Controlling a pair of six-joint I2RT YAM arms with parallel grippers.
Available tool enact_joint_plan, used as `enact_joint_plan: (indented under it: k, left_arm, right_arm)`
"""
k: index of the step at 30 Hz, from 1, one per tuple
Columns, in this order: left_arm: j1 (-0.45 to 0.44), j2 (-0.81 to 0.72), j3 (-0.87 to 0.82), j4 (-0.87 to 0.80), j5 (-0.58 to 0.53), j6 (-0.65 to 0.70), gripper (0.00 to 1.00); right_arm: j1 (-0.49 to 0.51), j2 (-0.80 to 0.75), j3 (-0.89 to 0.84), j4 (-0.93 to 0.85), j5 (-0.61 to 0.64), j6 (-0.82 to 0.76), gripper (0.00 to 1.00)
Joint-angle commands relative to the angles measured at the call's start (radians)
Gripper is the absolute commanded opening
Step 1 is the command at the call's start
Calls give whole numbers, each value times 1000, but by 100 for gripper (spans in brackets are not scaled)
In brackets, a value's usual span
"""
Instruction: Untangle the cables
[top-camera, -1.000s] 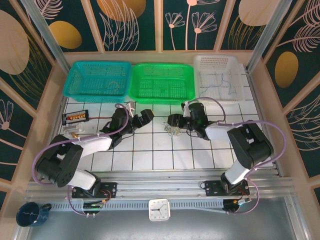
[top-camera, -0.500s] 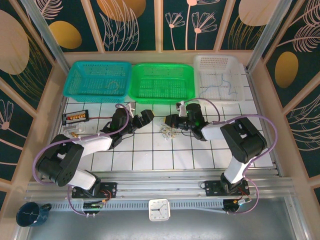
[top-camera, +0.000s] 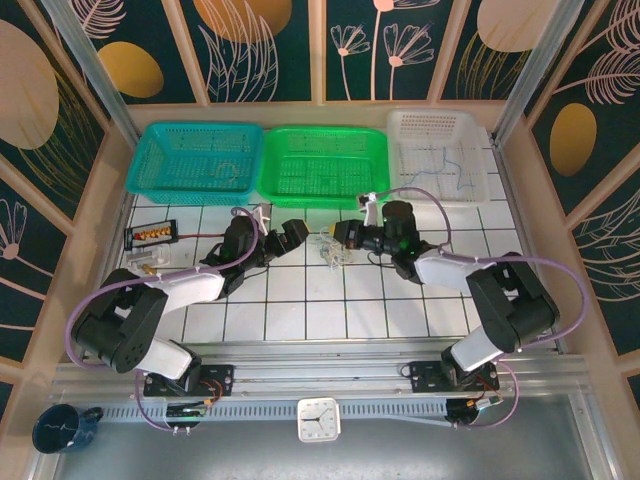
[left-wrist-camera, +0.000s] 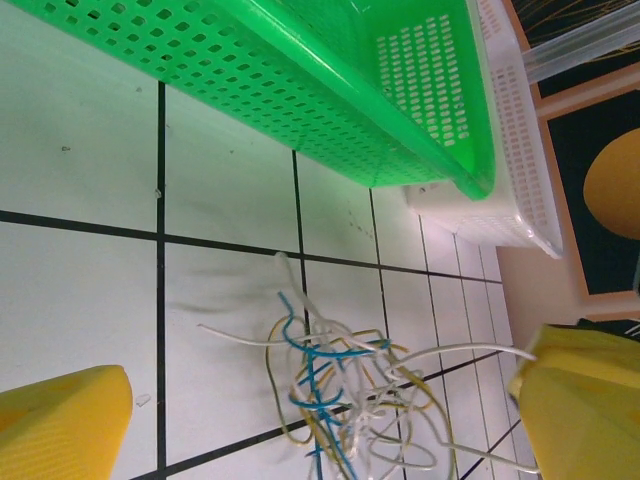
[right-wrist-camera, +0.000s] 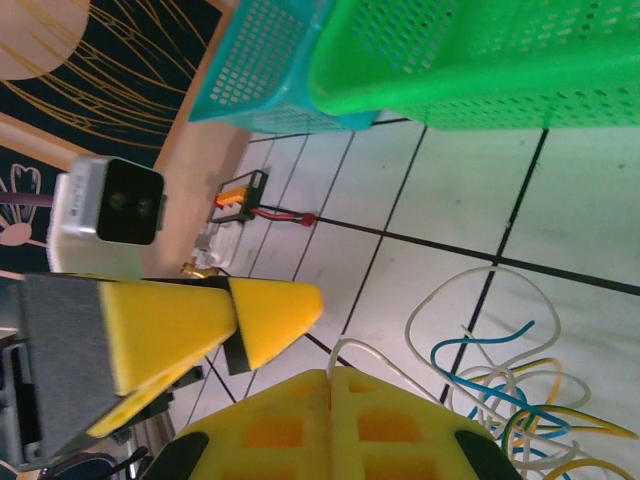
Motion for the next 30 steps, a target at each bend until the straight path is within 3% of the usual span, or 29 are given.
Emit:
enact_joint_plan:
  k: [1, 8, 14, 23, 30]
  left_arm:
    - [-3, -2, 26, 31, 17, 28, 99]
    - [-3, 1, 25, 38, 24, 21, 97]
    - [-3, -4, 22, 38, 23, 19, 97]
    - [-3, -17, 30, 15, 7, 25, 97]
    - [-3, -25, 33, 0, -25, 28, 97]
  right_arm:
    - [-9, -61, 12, -33, -13, -48, 0]
    - [-42, -83, -20, 14, -47, -55, 0]
    - [-52, -14, -46, 83, -78, -23, 0]
    - [11, 104, -5, 116, -74, 2, 0]
    - [67, 80, 50, 40, -36, -47, 0]
